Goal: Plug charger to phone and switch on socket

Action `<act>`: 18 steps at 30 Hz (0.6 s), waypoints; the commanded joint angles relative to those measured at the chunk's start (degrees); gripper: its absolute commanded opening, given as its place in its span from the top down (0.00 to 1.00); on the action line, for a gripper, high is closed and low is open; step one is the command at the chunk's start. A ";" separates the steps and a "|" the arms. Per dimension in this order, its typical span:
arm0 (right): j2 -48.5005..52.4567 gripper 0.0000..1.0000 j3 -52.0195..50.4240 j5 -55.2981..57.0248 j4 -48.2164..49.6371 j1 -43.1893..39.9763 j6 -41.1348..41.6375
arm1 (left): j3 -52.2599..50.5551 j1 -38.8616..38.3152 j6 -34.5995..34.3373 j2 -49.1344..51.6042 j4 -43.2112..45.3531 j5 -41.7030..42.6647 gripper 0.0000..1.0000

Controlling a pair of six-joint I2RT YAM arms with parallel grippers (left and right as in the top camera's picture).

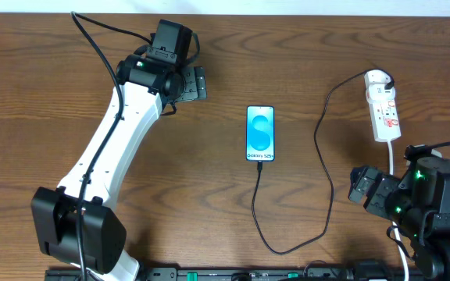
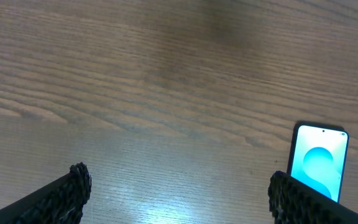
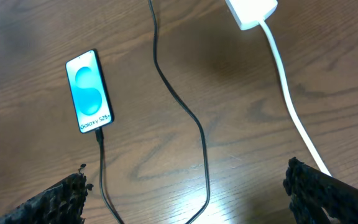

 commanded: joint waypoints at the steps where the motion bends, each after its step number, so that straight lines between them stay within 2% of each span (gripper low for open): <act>1: -0.28 0.01 -0.44 0.72 -0.04 0.63 -0.63 | -0.22 0.15 0.52 0.24 -0.26 -0.76 0.08; 5: -1.81 0.01 -2.01 0.70 2.64 0.61 -5.42 | -0.22 0.15 0.52 0.24 -0.26 -0.76 0.08; 9: -7.32 0.01 -7.76 0.70 8.81 0.55 -11.02 | -0.22 0.15 0.55 0.24 -0.26 -0.76 0.08; 15: -19.98 0.01 -22.18 -2.75 23.04 0.55 -18.84 | -0.22 0.15 0.52 0.24 -0.26 -0.76 0.08; 18: -24.98 0.01 -28.81 -2.93 30.12 0.55 -19.76 | -0.22 0.15 0.55 0.24 -0.26 -0.76 0.08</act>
